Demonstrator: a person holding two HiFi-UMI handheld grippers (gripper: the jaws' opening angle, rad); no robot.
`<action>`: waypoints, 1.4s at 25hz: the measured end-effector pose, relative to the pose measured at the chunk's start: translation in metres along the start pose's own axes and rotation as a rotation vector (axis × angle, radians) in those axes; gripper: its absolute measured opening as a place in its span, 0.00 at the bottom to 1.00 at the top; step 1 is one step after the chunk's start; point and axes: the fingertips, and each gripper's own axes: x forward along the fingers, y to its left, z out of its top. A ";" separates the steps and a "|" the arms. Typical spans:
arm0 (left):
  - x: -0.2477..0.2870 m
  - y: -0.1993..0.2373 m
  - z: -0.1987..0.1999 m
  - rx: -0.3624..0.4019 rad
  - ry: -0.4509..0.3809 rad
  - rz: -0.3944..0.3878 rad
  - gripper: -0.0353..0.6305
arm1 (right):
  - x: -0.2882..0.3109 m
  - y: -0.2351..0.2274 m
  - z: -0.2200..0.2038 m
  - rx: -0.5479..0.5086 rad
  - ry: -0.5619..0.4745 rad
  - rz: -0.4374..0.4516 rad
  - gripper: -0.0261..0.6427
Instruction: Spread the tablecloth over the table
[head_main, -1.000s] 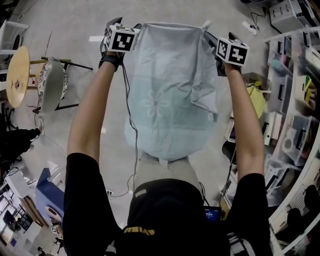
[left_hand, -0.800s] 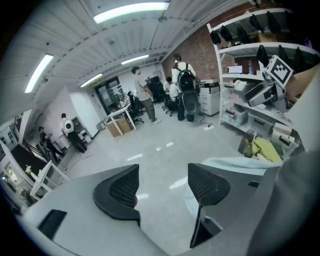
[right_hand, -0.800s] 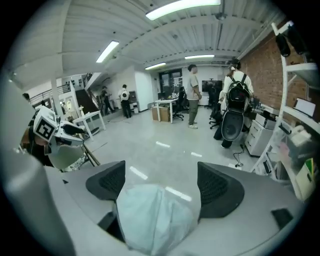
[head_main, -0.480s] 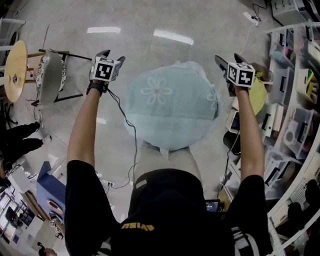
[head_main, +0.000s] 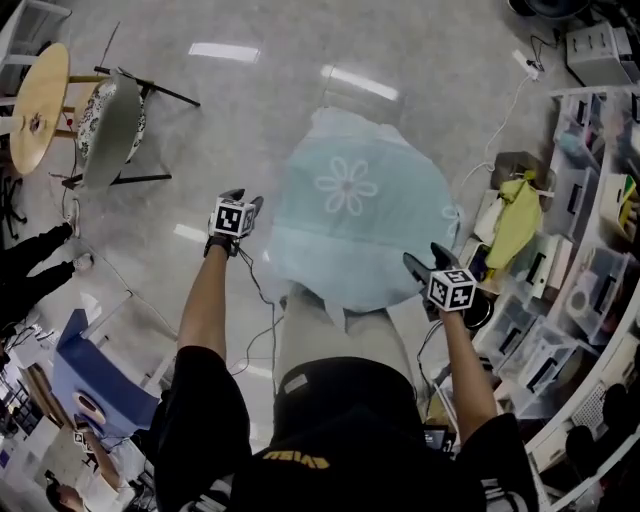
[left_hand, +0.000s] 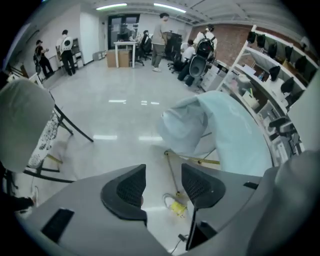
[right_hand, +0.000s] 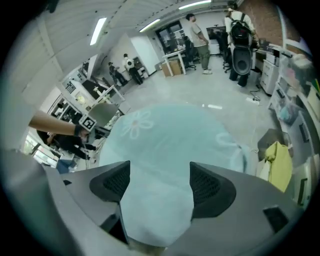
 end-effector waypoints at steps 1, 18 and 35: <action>0.009 0.002 -0.003 -0.013 -0.021 -0.030 0.41 | 0.007 0.021 -0.008 -0.029 0.012 0.029 0.59; -0.058 -0.114 0.053 0.064 -0.435 -0.805 0.37 | 0.058 0.165 -0.047 -0.110 0.136 0.150 0.55; -0.007 -0.147 0.042 0.404 -0.222 -0.398 0.11 | 0.035 0.144 -0.039 -0.011 0.027 0.113 0.51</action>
